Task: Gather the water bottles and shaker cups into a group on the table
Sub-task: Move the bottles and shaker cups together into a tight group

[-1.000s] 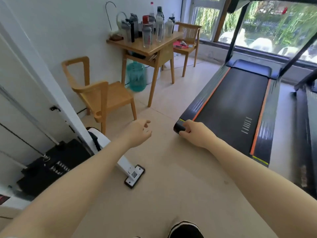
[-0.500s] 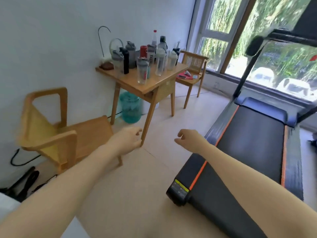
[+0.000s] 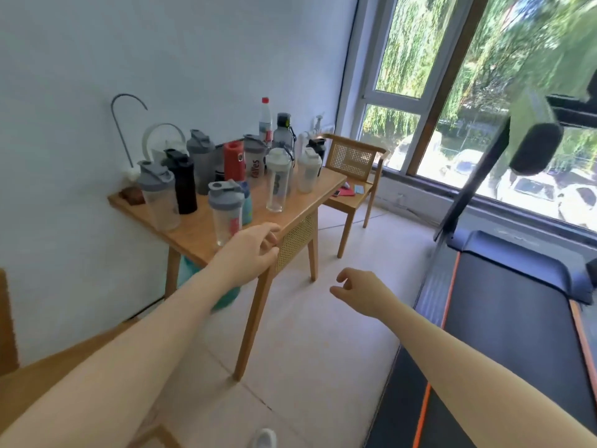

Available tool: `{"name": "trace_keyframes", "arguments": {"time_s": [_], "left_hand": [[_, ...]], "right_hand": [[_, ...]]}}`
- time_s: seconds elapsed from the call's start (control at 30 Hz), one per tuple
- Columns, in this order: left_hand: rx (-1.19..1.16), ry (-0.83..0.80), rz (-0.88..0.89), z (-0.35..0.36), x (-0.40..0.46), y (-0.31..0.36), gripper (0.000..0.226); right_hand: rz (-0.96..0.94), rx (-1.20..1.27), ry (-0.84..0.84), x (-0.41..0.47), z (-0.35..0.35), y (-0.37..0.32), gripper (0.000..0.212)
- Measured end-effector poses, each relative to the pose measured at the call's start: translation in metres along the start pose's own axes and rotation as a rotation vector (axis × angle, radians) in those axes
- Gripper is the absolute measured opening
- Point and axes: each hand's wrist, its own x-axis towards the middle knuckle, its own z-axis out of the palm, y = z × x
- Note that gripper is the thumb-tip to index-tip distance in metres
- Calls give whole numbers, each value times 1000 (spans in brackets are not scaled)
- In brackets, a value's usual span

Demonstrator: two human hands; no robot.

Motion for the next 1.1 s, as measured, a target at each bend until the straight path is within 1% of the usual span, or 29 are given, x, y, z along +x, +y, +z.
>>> {"name": "trace_keyframes", "arguments": {"time_s": [0.13,0.23,0.4,0.5,0.57,0.7,0.8,0.87,1.0,1.03,1.1], "left_hand": [[-67,-28,41,-4,135,0,41],[-68,-41,73,6,217,1,40],[-105,-39,116,31,329,-4,37],[-93,3,181,46,398,-5,37],[-81,35,189,58,446,-6,38],[-40,88,125,83,544,-11,41],[-22,70,43,88,613,-10,41],[-5,112,-23,84,652,-13,41],[40,263,-141,81,696,-31,41],[67,290,-160,82,701,-37,40],[121,338,-203,86,708,-50,40]], "right_hand": [[60,30,28,109,-56,0,44],[80,72,40,175,-86,3,47],[51,86,116,279,-118,28,51],[28,107,149,343,-137,48,56],[-3,102,139,391,-152,61,61],[-109,71,121,495,-198,83,69],[-191,24,21,564,-237,95,71],[-263,-2,-28,611,-258,99,68],[-451,-63,7,690,-276,82,55],[-480,-62,-6,705,-276,74,54],[-541,-88,-69,730,-271,59,63]]}}
